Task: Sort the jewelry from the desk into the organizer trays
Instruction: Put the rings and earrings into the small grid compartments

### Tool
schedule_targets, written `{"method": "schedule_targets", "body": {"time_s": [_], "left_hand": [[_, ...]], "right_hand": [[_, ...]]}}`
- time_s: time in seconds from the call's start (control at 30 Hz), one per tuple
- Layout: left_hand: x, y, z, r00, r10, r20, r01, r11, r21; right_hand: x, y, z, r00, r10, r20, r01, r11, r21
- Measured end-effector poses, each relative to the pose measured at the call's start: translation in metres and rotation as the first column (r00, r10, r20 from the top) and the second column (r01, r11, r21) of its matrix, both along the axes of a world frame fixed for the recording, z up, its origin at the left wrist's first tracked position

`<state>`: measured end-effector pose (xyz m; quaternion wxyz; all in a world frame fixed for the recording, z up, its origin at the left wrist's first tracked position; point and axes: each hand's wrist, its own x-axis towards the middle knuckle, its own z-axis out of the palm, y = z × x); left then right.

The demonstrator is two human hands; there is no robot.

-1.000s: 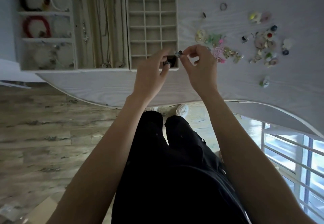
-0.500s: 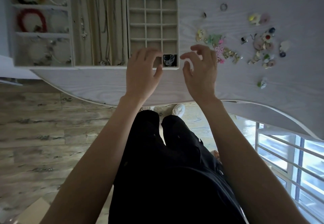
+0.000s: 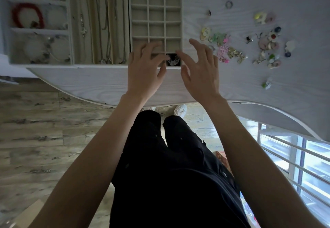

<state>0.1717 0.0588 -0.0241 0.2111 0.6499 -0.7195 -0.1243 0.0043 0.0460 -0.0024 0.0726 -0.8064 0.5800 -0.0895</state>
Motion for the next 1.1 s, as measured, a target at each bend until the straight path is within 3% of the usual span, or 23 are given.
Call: {"method": "schedule_targets", "body": {"time_s": [0.2, 0.53, 0.93, 1.1], "left_hand": [[-0.01, 0.003, 0.005, 0.961, -0.074, 0.266, 0.076, 0.997, 0.0], [-0.007, 0.002, 0.008, 0.93, -0.127, 0.346, 0.126, 0.992, 0.024], [-0.005, 0.0, 0.008, 0.96, -0.125, 0.251, 0.142, 0.989, -0.051], [-0.006, 0.002, 0.015, 0.996, -0.018, 0.082, 0.022, 0.999, -0.042]], "right_hand": [[0.003, 0.005, -0.004, 1.0, 0.017, -0.01, -0.018, 1.0, -0.018], [0.013, 0.004, -0.006, 0.99, -0.004, -0.138, -0.005, 0.998, -0.064], [0.013, 0.003, -0.009, 0.998, -0.011, -0.062, 0.004, 0.993, -0.116], [0.006, 0.007, 0.003, 0.989, -0.061, 0.136, 0.081, 0.986, -0.147]]}}
